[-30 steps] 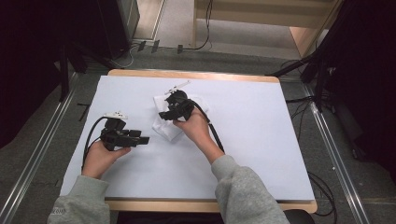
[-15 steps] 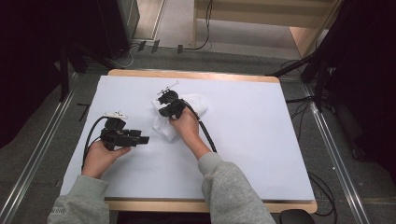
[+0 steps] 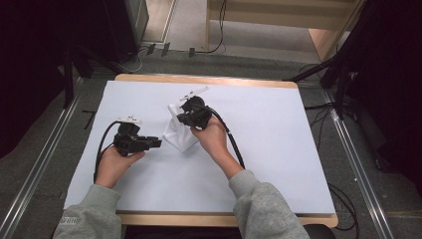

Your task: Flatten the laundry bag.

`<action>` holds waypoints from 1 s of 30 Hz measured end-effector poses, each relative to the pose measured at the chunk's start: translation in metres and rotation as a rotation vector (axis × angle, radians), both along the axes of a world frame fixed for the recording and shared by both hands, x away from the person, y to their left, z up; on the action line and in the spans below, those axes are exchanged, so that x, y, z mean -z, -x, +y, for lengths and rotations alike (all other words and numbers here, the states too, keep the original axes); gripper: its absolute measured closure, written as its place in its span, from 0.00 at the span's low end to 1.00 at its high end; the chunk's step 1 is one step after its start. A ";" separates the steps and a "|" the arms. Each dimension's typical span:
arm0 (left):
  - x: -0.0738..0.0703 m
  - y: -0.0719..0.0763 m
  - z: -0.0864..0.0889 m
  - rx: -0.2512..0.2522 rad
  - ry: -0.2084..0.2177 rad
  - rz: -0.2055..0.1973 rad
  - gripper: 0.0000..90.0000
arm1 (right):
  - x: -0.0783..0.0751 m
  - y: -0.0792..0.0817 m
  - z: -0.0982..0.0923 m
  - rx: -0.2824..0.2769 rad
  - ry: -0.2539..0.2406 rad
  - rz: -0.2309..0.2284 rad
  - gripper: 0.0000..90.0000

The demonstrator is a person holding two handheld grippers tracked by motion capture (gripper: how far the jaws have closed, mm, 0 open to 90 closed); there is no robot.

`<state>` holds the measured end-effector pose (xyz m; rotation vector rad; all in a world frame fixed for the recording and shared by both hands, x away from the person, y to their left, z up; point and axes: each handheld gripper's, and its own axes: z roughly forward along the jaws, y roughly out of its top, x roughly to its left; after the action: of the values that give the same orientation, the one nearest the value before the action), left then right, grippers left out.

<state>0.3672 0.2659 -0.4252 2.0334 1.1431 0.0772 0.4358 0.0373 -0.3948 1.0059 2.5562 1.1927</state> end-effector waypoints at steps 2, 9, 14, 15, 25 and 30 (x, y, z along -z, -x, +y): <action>0.001 -0.003 -0.007 0.010 -0.017 -0.014 0.98 | -0.001 0.004 -0.004 -0.006 0.001 -0.009 1.00; 0.011 -0.023 -0.028 0.041 -0.023 0.007 1.00 | -0.001 0.015 -0.017 -0.002 -0.018 -0.015 1.00; 0.022 -0.033 -0.038 0.057 -0.050 0.035 1.00 | -0.001 0.021 -0.030 0.012 -0.031 -0.024 1.00; 0.024 -0.034 -0.038 0.066 -0.060 0.042 1.00 | -0.001 0.022 -0.033 0.017 -0.034 -0.021 1.00; 0.033 -0.039 -0.043 0.085 -0.084 0.055 1.00 | 0.002 0.036 -0.060 0.049 -0.052 -0.013 1.00; 0.033 -0.038 -0.044 0.083 -0.088 0.042 1.00 | 0.003 0.041 -0.073 0.065 -0.056 -0.011 1.00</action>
<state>0.4049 0.2220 -0.4582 2.1675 1.0968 0.0440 0.3943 -0.0361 -0.3978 1.0821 2.4741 1.2551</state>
